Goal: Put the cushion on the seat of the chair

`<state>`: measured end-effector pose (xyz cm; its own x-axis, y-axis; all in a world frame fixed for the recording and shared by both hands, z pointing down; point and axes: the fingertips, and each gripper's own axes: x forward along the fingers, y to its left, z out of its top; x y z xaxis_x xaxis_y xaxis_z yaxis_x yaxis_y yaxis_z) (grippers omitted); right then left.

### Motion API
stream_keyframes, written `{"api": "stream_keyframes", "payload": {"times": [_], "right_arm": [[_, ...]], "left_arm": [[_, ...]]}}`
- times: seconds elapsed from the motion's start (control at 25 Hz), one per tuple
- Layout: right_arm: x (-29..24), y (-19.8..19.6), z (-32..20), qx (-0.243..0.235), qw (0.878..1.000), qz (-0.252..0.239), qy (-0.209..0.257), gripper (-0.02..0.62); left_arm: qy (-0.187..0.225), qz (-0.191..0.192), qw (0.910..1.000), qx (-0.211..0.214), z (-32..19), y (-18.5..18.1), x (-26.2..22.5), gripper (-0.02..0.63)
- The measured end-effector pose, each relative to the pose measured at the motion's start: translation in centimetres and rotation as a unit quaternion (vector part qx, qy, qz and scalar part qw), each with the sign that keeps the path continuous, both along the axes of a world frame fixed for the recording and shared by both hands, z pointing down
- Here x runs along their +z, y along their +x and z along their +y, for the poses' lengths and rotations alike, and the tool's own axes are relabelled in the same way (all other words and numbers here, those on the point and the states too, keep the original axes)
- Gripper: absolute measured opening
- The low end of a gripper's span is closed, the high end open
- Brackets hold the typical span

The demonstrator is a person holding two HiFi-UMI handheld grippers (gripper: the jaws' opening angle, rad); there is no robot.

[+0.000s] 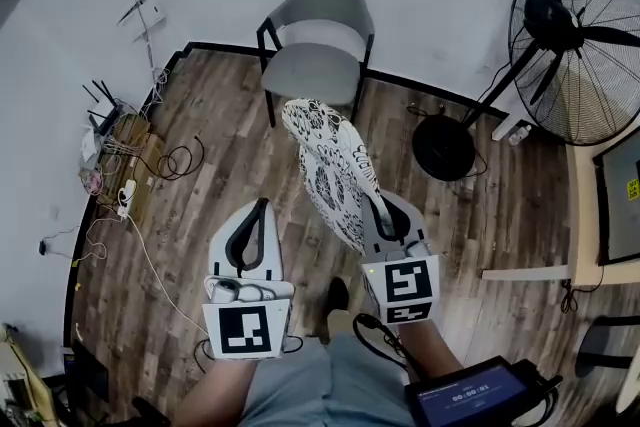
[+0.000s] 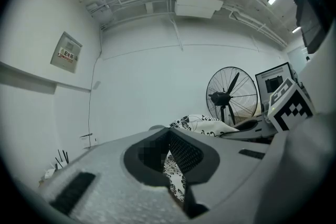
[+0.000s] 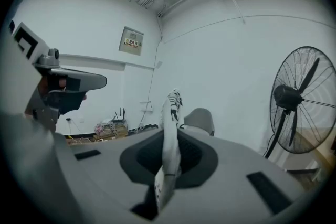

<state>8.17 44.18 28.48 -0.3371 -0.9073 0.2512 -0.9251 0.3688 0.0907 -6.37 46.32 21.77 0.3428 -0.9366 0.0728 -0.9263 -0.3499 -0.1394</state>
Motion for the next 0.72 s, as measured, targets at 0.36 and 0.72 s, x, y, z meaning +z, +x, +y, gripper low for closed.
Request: {"api": "stream_keyframes", "payload": {"times": [0.36,0.72], "right_arm": [[-2.3,2.2,-6.1,-0.01,1.0,0.007,0.023,0.017],[-0.4,1.3,-10.3,-0.019,1.0,0.023,0.005,0.017]], "left_arm": [[0.018,0.001,0.9997,-0.018,-4.5,1.0,-1.6,0.009],[0.006,0.023,0.999,-0.039,-9.0,-0.9,-0.3,0.009]]}}
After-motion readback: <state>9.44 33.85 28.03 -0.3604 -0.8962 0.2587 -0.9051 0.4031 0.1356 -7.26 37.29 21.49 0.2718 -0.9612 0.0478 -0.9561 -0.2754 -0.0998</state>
